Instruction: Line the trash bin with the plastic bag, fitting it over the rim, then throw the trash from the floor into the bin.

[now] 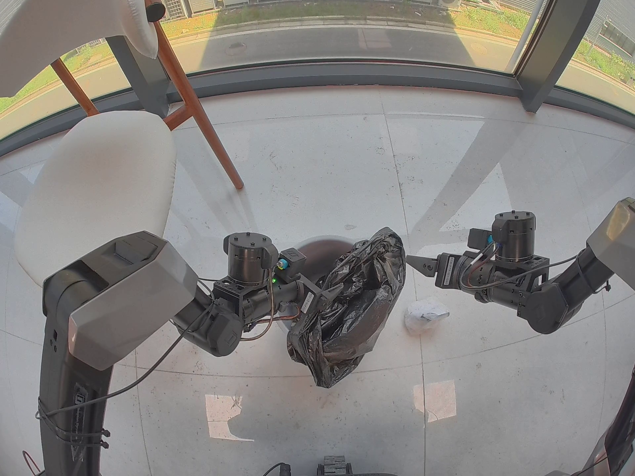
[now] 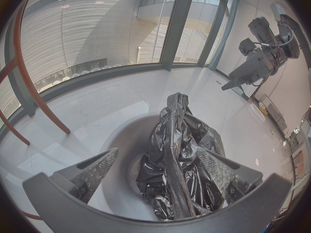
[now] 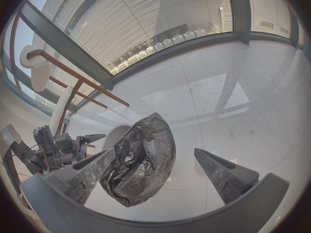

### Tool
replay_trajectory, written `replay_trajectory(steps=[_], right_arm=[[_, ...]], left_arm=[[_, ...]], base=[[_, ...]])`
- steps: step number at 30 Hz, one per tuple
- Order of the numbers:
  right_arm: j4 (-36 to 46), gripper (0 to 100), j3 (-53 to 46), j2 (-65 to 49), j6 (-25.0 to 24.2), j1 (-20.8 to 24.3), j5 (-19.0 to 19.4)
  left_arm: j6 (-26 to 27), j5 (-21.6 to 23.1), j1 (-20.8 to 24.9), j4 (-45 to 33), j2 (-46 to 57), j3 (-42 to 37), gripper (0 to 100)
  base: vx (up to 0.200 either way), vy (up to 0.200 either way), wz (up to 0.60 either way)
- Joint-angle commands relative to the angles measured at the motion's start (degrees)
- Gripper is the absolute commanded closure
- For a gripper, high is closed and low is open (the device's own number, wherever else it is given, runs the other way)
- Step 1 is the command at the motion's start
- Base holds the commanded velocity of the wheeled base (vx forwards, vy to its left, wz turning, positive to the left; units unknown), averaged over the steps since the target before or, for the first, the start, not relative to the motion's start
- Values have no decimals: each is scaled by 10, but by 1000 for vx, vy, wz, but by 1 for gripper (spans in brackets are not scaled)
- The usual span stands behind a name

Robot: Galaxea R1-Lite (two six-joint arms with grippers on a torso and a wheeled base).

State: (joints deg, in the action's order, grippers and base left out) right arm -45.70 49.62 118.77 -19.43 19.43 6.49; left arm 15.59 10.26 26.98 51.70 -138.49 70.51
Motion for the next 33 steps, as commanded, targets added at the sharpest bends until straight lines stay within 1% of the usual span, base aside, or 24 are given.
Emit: replay_trajectory(steps=[1, 10, 11, 20, 30, 33], right_arm=[[0, 0, 1, 1, 0, 1, 0], [0, 0, 4, 1, 0, -2, 0], [0, 0, 3, 0, 0, -4, 0], [0, 0, 3, -6, 0, -16, 0], [0, 0, 7, 0, 1, -5, 0], [0, 0, 10, 1, 0, -4, 0]], left_arm=[[1, 0, 0, 1, -24, 6, 0], [8, 0, 2, 1, -45, 12, 0], [8, 1, 2, 0, -46, 13, 100], [8, 1, 0, -5, -46, 16, 100], [8, 0, -5, -9, -37, 20, 100], [7, 0, -18, -14, -21, 28, 100]], base=[[0, 0, 0], [0, 0, 0], [0, 0, 0], [0, 0, 0], [0, 0, 0], [0, 0, 0]])
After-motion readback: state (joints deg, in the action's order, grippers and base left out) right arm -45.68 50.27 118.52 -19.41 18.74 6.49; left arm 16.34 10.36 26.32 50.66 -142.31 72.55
